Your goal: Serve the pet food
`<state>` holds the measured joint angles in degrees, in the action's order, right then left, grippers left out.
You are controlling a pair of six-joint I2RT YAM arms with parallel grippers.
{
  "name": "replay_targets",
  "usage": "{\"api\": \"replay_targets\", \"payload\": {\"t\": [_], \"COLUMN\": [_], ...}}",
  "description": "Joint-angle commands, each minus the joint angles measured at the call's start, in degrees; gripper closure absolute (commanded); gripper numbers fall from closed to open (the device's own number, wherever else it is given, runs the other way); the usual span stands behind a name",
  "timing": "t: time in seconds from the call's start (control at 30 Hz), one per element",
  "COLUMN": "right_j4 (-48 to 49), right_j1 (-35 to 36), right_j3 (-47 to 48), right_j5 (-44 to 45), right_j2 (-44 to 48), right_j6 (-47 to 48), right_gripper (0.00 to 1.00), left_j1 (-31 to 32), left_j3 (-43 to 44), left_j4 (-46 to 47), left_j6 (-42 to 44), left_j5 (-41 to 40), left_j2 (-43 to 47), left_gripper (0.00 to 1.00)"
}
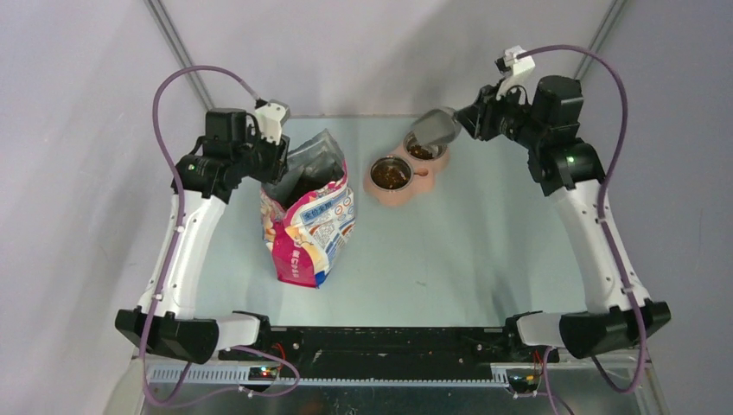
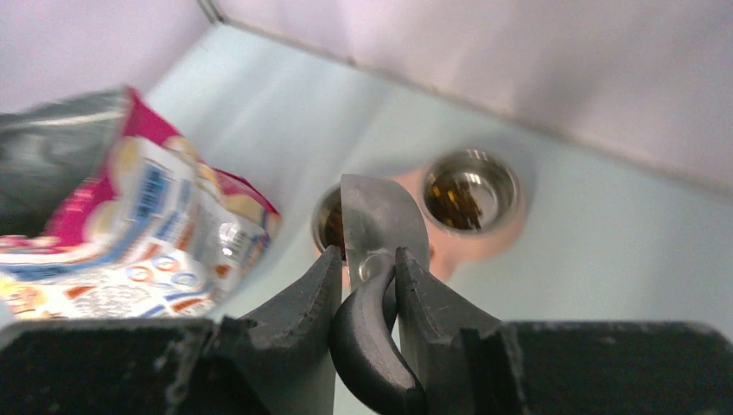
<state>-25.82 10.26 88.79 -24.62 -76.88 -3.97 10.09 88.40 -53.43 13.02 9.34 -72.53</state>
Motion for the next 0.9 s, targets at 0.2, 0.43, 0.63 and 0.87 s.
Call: {"api": "replay_targets", "payload": {"t": [0.2, 0.43, 0.63, 0.87], "right_j4": [-2.4, -6.5, -12.6, -18.0], "right_j1": [24.9, 33.5, 37.8, 38.1], "right_j3": [14.9, 25.6, 38.6, 43.6], "right_j5": [0.8, 4.2, 13.0, 17.2], "right_j2": [-1.1, -11.8, -24.9, -32.2], "right_j6": [8.3, 10.4, 15.0, 17.4], "right_gripper": [1.0, 1.0, 1.0, 1.0], "left_j1": [0.3, 0.3, 0.3, 0.3], "left_j3": [-3.7, -5.9, -7.0, -8.2], "left_j4": [3.0, 5.5, 7.6, 10.3], "left_j6": [-3.4, -8.8, -12.5, -16.5], "left_j5": [-0.9, 3.2, 4.0, 3.9], "left_j2": [2.1, 4.6, 6.6, 8.7], "left_gripper": [0.89, 1.0, 1.0, 1.0]}}
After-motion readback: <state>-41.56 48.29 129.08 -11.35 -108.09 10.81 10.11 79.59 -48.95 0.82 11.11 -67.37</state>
